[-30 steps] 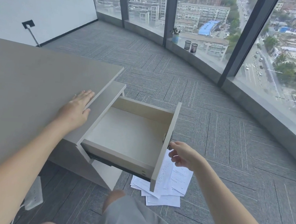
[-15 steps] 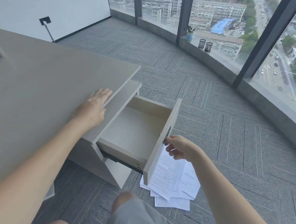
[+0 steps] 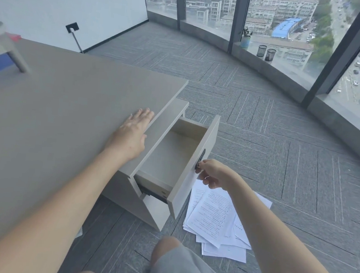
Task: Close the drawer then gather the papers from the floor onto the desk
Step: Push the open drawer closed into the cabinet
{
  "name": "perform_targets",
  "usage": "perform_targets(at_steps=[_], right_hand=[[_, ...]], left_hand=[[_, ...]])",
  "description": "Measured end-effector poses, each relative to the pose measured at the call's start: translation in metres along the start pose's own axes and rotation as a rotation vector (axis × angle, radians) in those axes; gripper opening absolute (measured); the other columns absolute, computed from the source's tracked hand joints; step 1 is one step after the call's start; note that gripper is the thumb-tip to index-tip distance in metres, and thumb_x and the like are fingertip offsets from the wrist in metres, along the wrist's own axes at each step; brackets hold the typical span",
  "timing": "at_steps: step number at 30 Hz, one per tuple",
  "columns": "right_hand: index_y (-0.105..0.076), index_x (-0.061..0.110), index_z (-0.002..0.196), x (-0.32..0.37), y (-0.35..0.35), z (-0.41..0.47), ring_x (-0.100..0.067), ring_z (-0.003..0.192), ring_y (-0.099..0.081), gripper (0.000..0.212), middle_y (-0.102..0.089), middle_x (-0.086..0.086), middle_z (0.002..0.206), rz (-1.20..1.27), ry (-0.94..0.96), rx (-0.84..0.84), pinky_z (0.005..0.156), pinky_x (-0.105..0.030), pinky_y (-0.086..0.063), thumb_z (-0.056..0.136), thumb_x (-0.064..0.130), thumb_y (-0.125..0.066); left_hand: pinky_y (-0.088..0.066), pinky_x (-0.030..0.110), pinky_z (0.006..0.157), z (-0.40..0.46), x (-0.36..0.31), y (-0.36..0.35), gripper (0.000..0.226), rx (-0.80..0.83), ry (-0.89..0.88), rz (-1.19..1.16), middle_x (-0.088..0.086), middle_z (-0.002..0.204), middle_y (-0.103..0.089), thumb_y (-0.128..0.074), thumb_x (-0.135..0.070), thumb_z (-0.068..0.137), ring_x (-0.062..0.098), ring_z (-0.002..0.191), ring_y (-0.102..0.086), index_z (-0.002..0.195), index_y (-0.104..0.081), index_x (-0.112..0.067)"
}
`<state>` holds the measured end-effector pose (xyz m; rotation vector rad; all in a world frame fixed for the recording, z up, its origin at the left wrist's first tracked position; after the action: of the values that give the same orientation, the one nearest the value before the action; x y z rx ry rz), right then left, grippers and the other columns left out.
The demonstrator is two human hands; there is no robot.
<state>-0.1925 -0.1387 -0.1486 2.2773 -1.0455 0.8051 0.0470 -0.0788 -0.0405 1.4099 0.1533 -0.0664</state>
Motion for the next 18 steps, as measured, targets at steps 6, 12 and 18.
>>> perform_targets(at_steps=[6,12,18], right_hand=[[-0.048,0.011,0.08,0.011,-0.015,0.009,-0.016,0.049,-0.035,0.037,-0.046,-0.006,0.065,0.018,0.014,0.022,0.041,-0.02,-0.021,0.106,0.026,-0.027],[-0.046,0.012,0.076,0.021,-0.03,0.022,-0.016,0.048,-0.034,0.038,-0.043,-0.006,0.063,0.046,0.038,0.042,0.038,-0.015,-0.02,0.106,0.024,-0.026],[-0.045,0.013,0.075,0.03,-0.041,0.03,-0.015,0.048,-0.035,0.038,-0.043,-0.004,0.064,0.082,0.043,0.067,0.04,-0.015,-0.02,0.106,0.027,-0.027]], left_hand=[[-0.004,0.031,0.124,0.001,0.001,-0.001,0.071,0.01,-0.016,0.019,0.005,0.167,-0.01,-0.045,0.0,0.096,0.021,0.154,-0.008,0.156,-0.009,-0.012],[-0.006,0.031,0.124,0.001,-0.001,-0.001,0.07,-0.011,-0.019,0.014,0.004,0.166,-0.013,-0.045,0.001,0.095,0.021,0.154,-0.01,0.156,-0.013,-0.013],[-0.005,0.033,0.125,0.001,0.0,-0.002,0.071,-0.019,-0.029,-0.006,0.005,0.166,-0.017,-0.047,0.003,0.093,0.021,0.154,-0.012,0.156,-0.016,-0.012]])
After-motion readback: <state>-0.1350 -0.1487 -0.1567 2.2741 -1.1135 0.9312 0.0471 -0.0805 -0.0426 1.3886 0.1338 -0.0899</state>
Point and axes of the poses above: each hand's wrist, its own z-axis towards the middle knuckle, its own y-axis out of the back of the hand, x = y × z, the point moved 1 cm from there along z, towards the middle knuckle
